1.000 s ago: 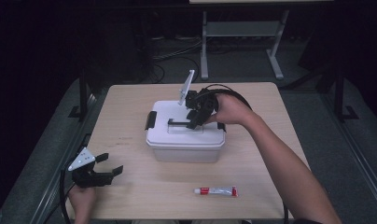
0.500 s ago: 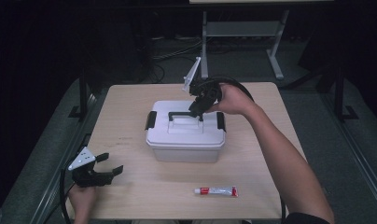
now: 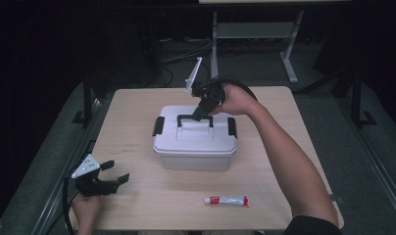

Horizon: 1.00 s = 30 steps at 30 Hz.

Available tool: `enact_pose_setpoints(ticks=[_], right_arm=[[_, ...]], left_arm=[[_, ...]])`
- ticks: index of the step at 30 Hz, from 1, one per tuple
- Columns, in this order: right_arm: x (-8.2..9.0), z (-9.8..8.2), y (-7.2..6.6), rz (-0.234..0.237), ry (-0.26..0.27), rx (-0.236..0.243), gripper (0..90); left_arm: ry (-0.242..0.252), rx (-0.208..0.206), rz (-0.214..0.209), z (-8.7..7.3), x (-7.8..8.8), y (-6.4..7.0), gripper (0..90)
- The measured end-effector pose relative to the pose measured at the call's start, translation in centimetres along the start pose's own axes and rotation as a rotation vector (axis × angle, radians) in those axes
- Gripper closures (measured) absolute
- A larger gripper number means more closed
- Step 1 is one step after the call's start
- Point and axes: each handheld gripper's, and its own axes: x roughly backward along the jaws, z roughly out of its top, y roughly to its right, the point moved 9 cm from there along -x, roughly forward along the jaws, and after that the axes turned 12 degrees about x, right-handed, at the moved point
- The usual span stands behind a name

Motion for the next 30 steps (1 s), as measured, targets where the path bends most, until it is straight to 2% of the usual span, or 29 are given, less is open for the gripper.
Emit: enact_pose_setpoints(ticks=[7, 18, 30], right_arm=[[0.03, -0.08, 0.28, 0.027, 0.003, -0.023, 83.4], [0.05, -0.22, 0.56, 0.067, 0.041, -0.039, 84.3], [0.87, -0.07, 0.58, 0.058, 0.058, -0.036, 84.3]], left_arm=[[0.0, 0.007, -0.003, -0.04, 0.05, -0.13, 14.3], [0.002, 0.007, -0.002, -0.04, 0.09, -0.25, 14.3], [-0.001, 0.005, -0.004, -0.06, 0.07, -0.22, 14.3]])
